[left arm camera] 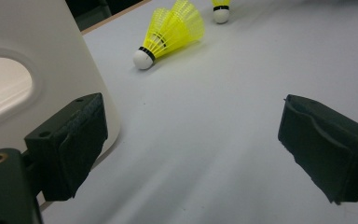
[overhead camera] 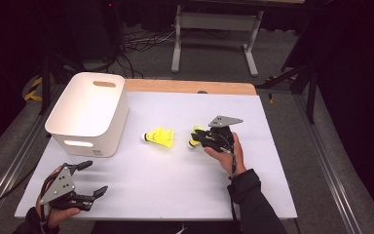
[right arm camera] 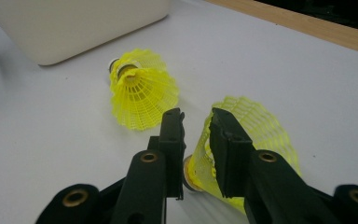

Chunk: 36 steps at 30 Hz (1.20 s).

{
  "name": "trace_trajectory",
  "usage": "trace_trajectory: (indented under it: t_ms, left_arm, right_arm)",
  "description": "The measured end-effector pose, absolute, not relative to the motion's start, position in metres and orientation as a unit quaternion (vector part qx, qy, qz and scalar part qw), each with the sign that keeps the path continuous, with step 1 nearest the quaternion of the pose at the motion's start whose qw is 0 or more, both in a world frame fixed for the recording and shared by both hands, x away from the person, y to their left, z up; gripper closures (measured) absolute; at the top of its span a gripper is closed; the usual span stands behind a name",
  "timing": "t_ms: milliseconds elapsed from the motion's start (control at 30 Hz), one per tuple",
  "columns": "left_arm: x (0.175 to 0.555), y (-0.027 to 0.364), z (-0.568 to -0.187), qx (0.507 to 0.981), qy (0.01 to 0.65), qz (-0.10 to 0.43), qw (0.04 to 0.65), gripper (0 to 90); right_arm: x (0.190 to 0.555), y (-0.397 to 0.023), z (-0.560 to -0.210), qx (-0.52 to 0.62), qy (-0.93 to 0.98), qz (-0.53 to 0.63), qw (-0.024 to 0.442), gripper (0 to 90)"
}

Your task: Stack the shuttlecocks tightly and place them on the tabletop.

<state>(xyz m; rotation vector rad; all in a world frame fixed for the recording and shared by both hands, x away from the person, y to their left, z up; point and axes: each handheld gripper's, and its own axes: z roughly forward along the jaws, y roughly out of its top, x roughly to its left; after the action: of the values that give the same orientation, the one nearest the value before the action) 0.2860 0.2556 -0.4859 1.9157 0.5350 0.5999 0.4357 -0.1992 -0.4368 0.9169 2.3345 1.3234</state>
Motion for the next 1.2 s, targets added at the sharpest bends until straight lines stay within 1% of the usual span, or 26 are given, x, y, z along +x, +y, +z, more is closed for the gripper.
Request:
trace_trajectory:
  t_ms: [167, 333, 633, 900, 1200]
  left_arm:
    - [0.286, 0.256, -0.486, 0.794, 0.222, 0.247, 0.509, 9.0]
    - [0.286, 0.255, -0.486, 0.796, 0.220, 0.247, 0.507, 8.9]
    - [0.286, 0.254, -0.487, 0.801, 0.215, 0.245, 0.501, 8.8]
    - [0.286, 0.253, -0.487, 0.803, 0.215, 0.243, 0.500, 8.8]
    - [0.287, 0.252, -0.488, 0.806, 0.212, 0.240, 0.498, 8.8]
  right_arm:
    - [0.426, -0.213, -0.438, 0.315, 0.825, 0.444, 0.153, 71.6]
    - [0.419, -0.220, -0.442, 0.313, 0.833, 0.432, 0.149, 71.4]
    - [0.410, -0.229, -0.454, 0.306, 0.848, 0.409, 0.139, 73.0]
    - [0.409, -0.230, -0.460, 0.306, 0.852, 0.408, 0.121, 74.1]
    - [0.410, -0.231, -0.463, 0.308, 0.857, 0.400, 0.107, 77.6]
